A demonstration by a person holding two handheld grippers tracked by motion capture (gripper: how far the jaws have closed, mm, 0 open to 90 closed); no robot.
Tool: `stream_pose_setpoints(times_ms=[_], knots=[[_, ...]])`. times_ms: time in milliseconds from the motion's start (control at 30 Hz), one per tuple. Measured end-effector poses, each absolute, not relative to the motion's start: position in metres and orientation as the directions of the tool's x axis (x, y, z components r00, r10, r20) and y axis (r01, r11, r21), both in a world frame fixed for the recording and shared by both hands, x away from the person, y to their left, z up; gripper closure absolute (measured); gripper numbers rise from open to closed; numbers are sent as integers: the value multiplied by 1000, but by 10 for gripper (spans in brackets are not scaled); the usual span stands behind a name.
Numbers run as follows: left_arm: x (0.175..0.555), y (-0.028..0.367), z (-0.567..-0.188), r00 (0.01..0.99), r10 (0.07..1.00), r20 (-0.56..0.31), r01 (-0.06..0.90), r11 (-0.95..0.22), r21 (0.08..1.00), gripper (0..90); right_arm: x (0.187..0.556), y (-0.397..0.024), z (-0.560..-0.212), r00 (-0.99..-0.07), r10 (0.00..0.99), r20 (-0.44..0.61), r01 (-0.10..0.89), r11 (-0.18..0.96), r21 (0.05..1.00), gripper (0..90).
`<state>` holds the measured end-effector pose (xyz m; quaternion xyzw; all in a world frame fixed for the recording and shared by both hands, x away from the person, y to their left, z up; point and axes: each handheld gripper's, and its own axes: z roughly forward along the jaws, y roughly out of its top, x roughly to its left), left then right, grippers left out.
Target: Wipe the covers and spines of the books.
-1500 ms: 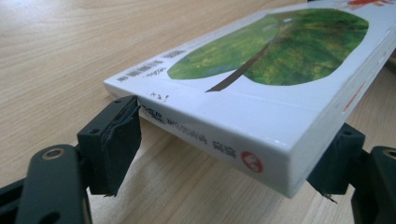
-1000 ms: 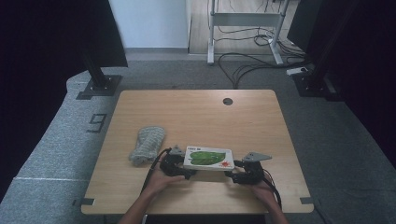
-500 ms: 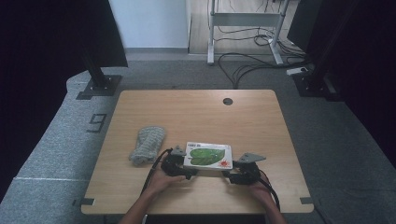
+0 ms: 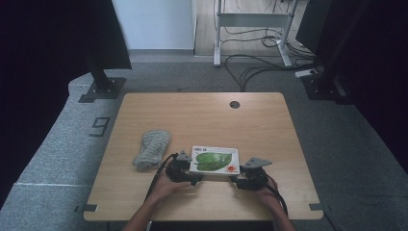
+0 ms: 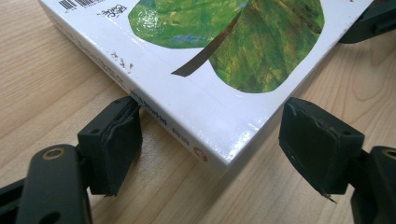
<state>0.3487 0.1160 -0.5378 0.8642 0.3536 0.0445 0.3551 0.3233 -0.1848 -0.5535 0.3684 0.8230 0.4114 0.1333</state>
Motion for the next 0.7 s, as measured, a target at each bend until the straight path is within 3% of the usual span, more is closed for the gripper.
stream_pose_setpoints(times_ms=[500,700], knots=[[348,122,-530,724,667,-177,585,-457,670,224,328,-186,-554,-676,735,60,496,394,774,387],[346,136,-509,708,696,-120,545,-430,720,225,329,-189,-554,-665,741,90,514,368,775,397]])
